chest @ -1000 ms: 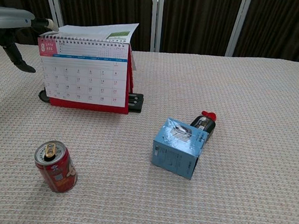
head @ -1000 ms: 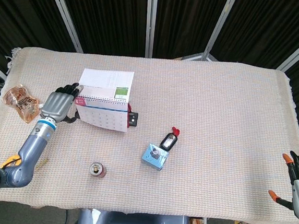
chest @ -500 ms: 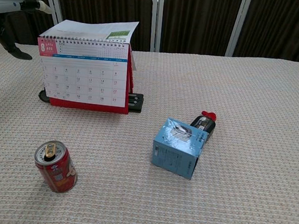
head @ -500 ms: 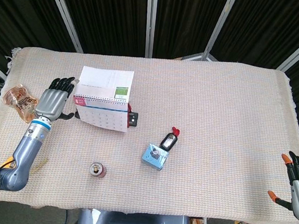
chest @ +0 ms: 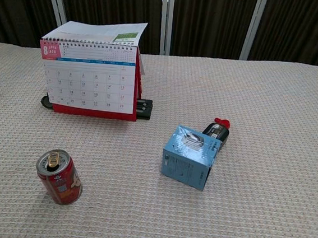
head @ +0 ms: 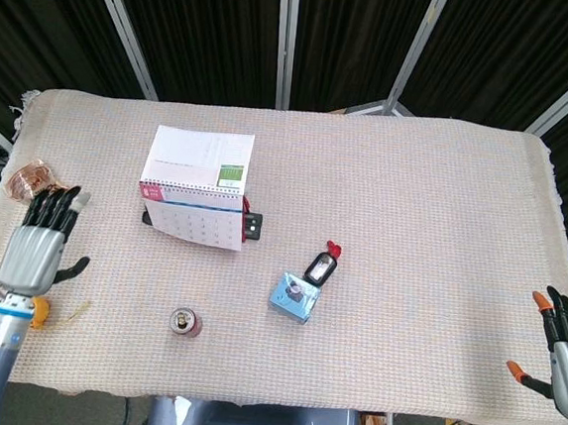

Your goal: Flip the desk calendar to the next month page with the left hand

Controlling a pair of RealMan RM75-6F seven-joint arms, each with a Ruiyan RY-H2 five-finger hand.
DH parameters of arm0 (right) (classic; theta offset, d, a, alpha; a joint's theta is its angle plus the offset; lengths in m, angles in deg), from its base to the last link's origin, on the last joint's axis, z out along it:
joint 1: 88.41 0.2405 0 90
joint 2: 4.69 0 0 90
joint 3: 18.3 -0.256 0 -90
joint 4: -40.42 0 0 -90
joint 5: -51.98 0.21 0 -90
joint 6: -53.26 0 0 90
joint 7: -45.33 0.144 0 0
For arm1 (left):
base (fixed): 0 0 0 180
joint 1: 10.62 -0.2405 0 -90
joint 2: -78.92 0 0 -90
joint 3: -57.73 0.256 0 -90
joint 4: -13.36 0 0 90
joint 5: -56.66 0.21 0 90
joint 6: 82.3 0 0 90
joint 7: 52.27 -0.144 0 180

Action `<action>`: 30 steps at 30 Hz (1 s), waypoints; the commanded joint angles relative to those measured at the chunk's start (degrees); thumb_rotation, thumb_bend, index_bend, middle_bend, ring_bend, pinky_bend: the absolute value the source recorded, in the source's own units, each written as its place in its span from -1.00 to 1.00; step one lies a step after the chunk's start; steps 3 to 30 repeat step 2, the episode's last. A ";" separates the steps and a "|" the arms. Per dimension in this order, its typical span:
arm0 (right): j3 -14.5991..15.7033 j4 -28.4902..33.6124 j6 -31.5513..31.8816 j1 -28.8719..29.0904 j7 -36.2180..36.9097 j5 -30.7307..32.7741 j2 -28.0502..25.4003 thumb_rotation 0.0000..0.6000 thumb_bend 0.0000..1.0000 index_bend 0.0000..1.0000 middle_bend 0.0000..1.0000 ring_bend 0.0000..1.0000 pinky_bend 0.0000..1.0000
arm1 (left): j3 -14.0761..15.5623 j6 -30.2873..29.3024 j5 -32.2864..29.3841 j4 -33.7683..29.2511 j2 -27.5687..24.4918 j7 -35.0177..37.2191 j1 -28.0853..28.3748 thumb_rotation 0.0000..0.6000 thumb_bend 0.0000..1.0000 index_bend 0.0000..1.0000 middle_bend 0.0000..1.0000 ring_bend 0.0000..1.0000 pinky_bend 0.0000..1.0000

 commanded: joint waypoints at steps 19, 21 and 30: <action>0.06 -0.26 -0.29 0.12 -0.38 0.06 0.31 1.00 -0.95 -1.00 -1.00 -1.00 -1.00 | 4.05 -7.27 5.02 2.99 1.38 2.56 -7.02 1.00 -0.55 -1.00 -1.00 -1.00 -1.00; 0.06 -0.26 -0.29 0.12 -0.38 0.06 0.31 1.00 -0.95 -1.00 -1.00 -1.00 -1.00 | 4.05 -7.27 5.02 2.99 1.38 2.56 -7.02 1.00 -0.55 -1.00 -1.00 -1.00 -1.00; 0.06 -0.26 -0.29 0.12 -0.38 0.06 0.31 1.00 -0.95 -1.00 -1.00 -1.00 -1.00 | 4.05 -7.27 5.02 2.99 1.38 2.56 -7.02 1.00 -0.55 -1.00 -1.00 -1.00 -1.00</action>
